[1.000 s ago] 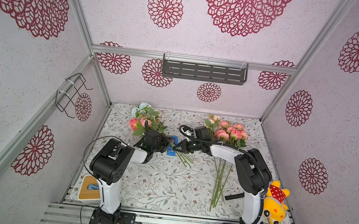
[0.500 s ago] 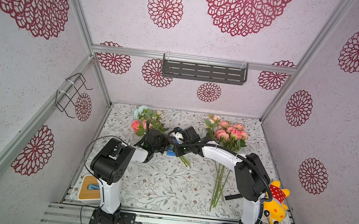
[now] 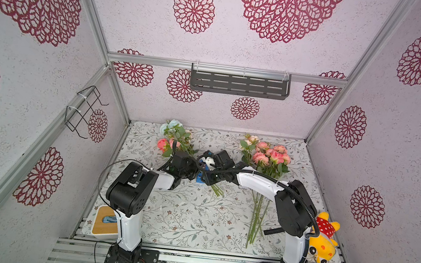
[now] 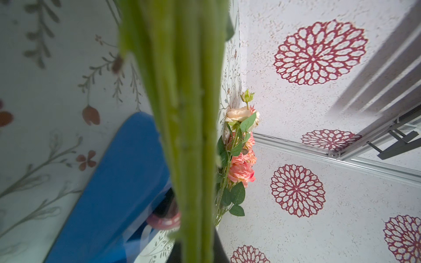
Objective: Wrap bouquets with tape
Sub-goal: Wrap the tape around the bouquet.
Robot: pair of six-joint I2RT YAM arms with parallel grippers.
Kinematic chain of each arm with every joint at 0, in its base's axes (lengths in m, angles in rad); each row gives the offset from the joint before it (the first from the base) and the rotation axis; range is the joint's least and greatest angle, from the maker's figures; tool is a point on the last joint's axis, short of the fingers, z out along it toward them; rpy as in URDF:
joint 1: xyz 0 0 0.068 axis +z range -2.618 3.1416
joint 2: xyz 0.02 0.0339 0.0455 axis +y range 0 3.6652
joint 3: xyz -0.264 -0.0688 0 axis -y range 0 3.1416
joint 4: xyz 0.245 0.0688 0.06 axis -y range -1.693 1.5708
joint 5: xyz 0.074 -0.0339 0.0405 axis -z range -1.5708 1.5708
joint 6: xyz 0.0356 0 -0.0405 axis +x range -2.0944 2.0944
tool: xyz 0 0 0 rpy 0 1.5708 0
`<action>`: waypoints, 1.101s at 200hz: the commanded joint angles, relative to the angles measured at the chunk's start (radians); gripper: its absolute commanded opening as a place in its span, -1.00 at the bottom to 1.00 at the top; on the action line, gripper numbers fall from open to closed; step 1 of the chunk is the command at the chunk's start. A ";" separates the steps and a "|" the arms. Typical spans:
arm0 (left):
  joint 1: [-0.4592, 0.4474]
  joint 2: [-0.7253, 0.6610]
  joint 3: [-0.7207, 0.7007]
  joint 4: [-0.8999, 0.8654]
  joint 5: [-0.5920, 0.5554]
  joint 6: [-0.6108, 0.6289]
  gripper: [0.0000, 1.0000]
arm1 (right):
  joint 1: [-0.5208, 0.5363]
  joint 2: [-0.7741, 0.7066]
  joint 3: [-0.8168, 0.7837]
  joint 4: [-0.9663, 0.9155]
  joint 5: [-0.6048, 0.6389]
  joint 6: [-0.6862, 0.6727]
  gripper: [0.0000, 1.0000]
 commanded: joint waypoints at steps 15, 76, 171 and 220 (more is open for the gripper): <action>-0.012 -0.009 0.004 0.148 -0.008 0.014 -1.00 | -0.100 -0.033 -0.076 0.186 -0.364 0.250 -0.03; -0.018 -0.005 -0.031 0.263 -0.019 -0.008 -1.00 | -0.139 0.025 -0.156 0.390 -0.497 0.381 -0.88; -0.015 -0.051 0.014 -0.075 -0.056 0.035 -0.18 | 0.048 -0.036 0.043 -0.084 0.202 -0.095 -1.00; -0.016 -0.038 0.032 -0.069 -0.035 0.038 -0.55 | 0.120 -0.065 0.018 -0.047 0.327 -0.160 -1.00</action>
